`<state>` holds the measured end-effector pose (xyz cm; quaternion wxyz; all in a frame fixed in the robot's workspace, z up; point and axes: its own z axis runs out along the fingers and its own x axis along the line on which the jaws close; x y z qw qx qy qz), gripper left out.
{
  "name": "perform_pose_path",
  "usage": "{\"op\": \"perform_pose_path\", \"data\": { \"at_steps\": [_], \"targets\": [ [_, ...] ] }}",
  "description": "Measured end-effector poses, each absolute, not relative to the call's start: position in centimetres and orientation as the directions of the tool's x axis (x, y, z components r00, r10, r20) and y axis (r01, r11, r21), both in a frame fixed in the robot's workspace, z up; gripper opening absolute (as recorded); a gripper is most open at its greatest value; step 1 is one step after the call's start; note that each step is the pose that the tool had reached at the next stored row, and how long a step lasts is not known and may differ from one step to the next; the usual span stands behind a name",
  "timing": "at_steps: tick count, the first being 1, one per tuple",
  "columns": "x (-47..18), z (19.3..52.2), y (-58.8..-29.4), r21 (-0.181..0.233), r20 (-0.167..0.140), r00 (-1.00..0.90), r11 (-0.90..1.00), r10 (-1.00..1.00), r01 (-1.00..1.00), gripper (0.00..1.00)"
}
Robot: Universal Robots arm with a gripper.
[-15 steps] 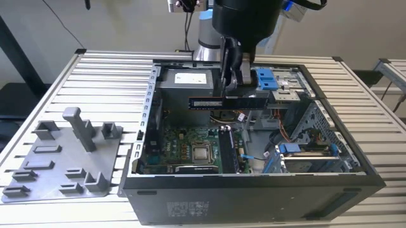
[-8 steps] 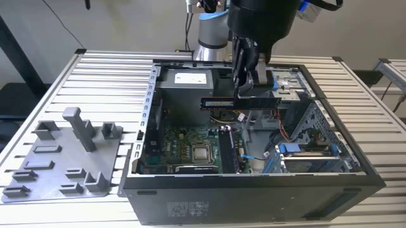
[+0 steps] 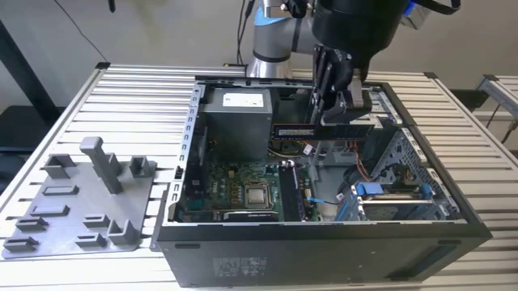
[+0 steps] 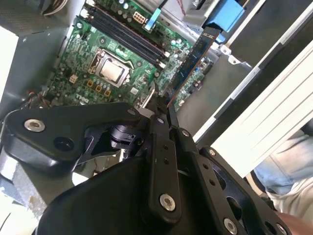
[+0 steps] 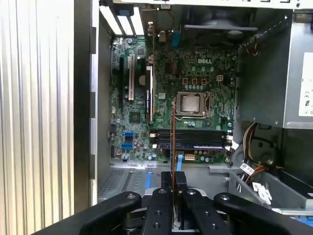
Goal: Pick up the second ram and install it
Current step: 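Pick up the second ram and move it above second insertion slot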
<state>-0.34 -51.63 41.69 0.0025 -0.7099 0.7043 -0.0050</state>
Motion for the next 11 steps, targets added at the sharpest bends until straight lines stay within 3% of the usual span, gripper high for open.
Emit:
{"op": "perform_pose_path", "data": {
  "at_steps": [11],
  "targets": [
    [0.64, 41.69, -51.63, -0.01, 0.004, 0.008, -0.008, -1.0, -1.0, 0.14]
  ]
}}
